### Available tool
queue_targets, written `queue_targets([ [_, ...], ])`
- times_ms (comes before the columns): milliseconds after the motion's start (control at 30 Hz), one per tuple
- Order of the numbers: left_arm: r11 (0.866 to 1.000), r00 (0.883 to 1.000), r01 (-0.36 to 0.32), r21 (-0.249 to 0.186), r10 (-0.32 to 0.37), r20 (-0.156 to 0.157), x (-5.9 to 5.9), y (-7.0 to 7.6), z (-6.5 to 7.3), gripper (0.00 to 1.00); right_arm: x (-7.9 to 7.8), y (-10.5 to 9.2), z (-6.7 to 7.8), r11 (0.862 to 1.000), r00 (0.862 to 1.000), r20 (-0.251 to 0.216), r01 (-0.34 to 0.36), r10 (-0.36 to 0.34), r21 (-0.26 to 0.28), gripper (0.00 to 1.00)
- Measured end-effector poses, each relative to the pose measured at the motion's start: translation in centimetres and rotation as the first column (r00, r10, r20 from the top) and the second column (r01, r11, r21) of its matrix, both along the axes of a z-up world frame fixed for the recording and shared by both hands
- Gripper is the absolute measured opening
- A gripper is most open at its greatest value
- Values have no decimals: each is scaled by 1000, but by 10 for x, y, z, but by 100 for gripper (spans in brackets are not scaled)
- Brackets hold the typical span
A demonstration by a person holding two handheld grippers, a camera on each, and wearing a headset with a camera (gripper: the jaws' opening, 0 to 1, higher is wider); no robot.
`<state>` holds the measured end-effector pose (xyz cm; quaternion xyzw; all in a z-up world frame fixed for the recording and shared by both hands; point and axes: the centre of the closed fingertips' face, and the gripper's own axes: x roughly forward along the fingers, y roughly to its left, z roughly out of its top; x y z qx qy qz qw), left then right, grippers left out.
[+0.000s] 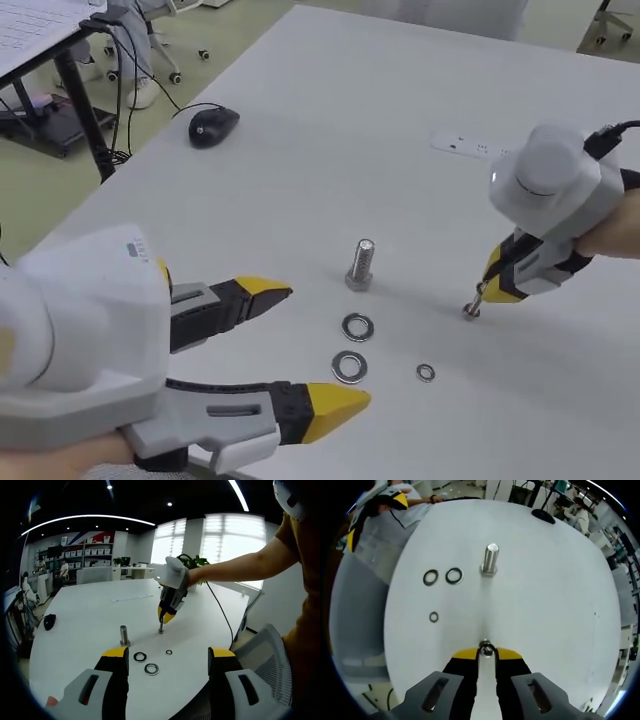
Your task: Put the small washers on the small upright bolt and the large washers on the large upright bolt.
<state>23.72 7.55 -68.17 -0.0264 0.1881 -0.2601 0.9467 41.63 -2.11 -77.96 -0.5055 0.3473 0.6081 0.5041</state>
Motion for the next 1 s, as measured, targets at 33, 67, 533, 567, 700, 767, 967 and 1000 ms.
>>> queue_targets([
  [33, 1000, 1000, -1, -1, 1, 0, 0, 0, 0, 63, 1, 0, -1, 1000, 1000, 3, 2, -2, 2, 12],
  [67, 1000, 1000, -2, -2, 2, 1, 0, 0, 0, 63, 1, 0, -3, 1000, 1000, 2, 2, -2, 1, 12],
  [533, 1000, 1000, -5, -6, 5, -1, 2, 0, -2, 63, 1, -2, -20, 1000, 1000, -4, -1, 1, -6, 12],
  [567, 1000, 1000, -5, -7, 5, -2, 2, 0, -2, 63, 1, -2, -21, 1000, 1000, -1, -3, 3, -4, 12],
  [700, 1000, 1000, -7, -13, 7, 2, 3, 0, -2, 63, 1, -2, -26, 1000, 1000, 3, -3, 3, -3, 13],
  [767, 1000, 1000, -8, -14, 8, 1, 3, 1, -2, 63, 1, -3, -28, 1000, 1000, -1, -2, 2, -2, 13],
  [967, 1000, 1000, -9, -18, 9, 0, 4, 2, -3, 63, 1, -3, -31, 1000, 1000, -6, -2, 2, 4, 13],
  [1000, 1000, 1000, -10, -19, 10, 1, 4, 2, -3, 63, 0, -3, -31, 1000, 1000, -10, 0, 0, 6, 13],
])
